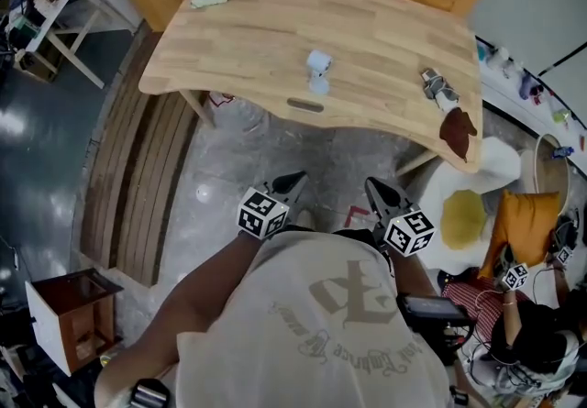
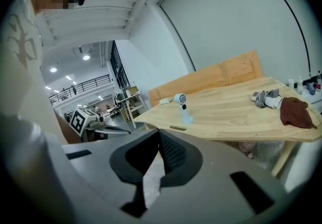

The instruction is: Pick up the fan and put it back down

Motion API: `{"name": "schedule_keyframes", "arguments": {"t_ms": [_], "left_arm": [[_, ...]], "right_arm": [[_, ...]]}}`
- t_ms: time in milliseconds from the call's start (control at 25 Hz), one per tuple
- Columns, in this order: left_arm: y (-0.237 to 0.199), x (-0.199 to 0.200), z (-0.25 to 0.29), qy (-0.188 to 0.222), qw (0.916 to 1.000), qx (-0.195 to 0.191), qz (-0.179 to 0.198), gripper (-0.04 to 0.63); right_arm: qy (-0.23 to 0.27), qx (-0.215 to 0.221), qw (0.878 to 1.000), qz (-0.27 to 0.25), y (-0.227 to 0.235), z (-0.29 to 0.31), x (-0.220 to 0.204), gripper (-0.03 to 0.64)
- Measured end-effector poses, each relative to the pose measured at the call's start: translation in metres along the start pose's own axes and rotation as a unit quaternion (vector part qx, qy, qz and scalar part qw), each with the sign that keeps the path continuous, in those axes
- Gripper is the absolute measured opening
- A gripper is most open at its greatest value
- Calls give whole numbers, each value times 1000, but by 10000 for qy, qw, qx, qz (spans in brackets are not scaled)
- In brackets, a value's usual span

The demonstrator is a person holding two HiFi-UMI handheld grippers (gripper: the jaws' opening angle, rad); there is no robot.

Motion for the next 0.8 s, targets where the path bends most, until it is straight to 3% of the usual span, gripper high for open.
{"name": "schedule_keyframes", "arguments": {"t_ms": [800], "left_arm": [[-62,5,-5,199,9922,1067,-615,11]], "right_arm": [[-411,886,9951,-150,37,95,29,14]]}}
Point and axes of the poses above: the fingertips, and each gripper's own axes: z forward along the fingers, y to its right, x out of its top, the point moved 7 cm from there along -z, backward along the fingers, and after that the axes turned 6 degrees about x, right-handed, at the moved point
